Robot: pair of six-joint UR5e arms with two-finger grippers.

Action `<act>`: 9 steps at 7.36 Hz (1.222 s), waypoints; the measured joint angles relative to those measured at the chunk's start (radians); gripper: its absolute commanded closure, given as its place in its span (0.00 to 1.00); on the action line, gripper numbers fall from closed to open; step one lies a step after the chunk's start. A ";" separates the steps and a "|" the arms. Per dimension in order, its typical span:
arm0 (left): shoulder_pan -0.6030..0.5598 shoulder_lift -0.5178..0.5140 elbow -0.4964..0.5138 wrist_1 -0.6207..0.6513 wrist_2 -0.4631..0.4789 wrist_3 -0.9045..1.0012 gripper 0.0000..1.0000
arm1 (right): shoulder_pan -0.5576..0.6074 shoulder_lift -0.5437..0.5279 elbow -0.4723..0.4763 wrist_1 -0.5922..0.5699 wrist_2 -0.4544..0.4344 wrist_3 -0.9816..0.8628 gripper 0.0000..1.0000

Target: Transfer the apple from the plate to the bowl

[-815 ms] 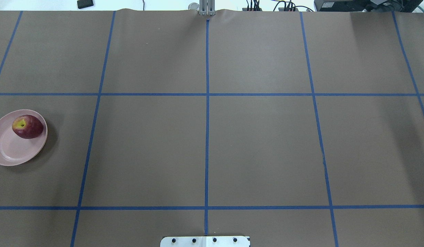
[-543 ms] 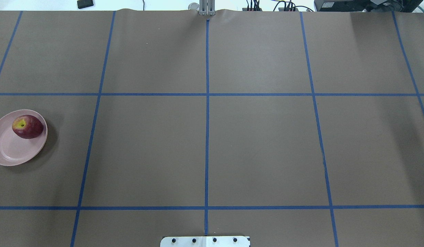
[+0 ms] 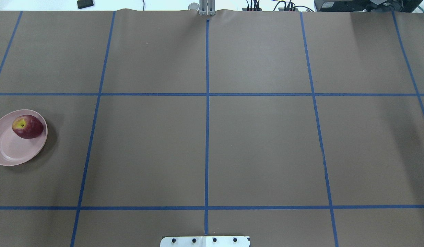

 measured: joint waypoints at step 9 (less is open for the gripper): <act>-0.001 -0.011 0.008 -0.009 -0.008 -0.003 0.02 | 0.000 0.042 0.002 0.000 -0.007 -0.003 0.00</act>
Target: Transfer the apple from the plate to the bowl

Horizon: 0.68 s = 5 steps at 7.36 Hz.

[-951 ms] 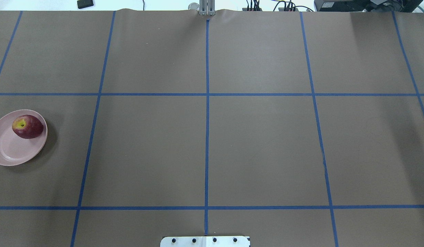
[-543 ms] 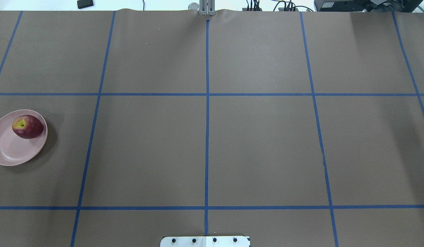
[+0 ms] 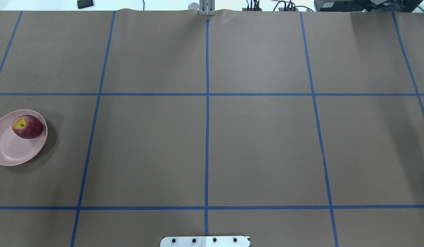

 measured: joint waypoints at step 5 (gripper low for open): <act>0.001 0.013 0.105 -0.193 0.000 -0.008 0.02 | 0.000 0.011 -0.254 0.271 -0.002 -0.023 0.00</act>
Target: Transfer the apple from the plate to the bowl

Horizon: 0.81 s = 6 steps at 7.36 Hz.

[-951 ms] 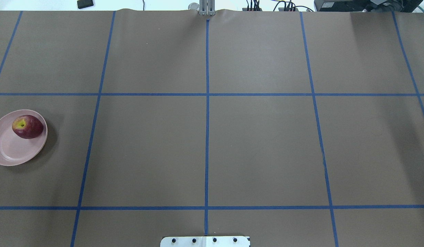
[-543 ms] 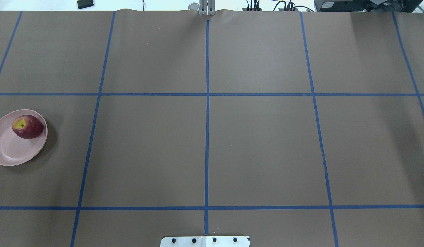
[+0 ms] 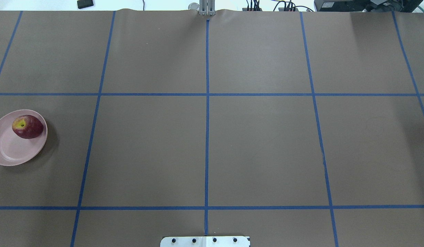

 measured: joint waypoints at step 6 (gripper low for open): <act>0.000 0.003 -0.004 -0.014 -0.002 -0.002 0.02 | -0.052 0.070 -0.224 0.131 0.005 0.003 0.00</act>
